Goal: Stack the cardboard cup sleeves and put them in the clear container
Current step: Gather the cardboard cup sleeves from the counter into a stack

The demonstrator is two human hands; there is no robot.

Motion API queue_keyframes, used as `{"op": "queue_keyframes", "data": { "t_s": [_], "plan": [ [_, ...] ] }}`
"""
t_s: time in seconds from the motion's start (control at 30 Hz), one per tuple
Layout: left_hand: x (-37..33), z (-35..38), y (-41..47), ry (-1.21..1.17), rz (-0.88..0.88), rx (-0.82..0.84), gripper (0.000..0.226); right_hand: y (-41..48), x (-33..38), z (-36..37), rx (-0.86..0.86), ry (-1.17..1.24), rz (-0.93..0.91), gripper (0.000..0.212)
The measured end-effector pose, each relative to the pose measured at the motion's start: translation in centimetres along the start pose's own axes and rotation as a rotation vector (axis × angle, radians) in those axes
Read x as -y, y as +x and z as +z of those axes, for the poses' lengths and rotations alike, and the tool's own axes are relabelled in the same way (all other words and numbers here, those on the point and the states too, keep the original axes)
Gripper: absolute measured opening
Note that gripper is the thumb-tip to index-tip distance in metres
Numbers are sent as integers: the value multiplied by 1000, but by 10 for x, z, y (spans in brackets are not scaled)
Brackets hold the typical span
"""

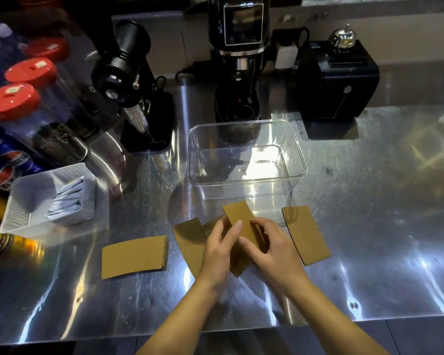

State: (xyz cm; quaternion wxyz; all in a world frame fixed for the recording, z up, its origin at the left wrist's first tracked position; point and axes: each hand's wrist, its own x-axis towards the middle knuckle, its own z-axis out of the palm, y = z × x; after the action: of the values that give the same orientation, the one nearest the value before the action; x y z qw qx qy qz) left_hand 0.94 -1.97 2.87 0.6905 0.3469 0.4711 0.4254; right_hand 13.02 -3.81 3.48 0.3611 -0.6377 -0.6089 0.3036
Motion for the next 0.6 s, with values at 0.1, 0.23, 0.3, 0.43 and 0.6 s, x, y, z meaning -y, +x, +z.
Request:
{"op": "queue_keyframes", "data": {
  "t_s": [0.1,0.23,0.3,0.43,0.6],
  "plan": [
    [-3,3,1,-407,-213,-12,30,-2,9,11,64,44,-77,37],
    [-5,-10,3,-605,-260,-72,40,-7,5,22,146,-55,-124,42],
    [-8,-17,3,-670,-256,-61,41,-6,1,20,166,-80,-122,38],
    [-10,-26,6,-727,-253,-64,32,1,-6,11,151,-65,-89,32],
    [-7,-36,12,-726,-254,-119,35,8,-30,2,180,-278,-64,53]
  ]
}}
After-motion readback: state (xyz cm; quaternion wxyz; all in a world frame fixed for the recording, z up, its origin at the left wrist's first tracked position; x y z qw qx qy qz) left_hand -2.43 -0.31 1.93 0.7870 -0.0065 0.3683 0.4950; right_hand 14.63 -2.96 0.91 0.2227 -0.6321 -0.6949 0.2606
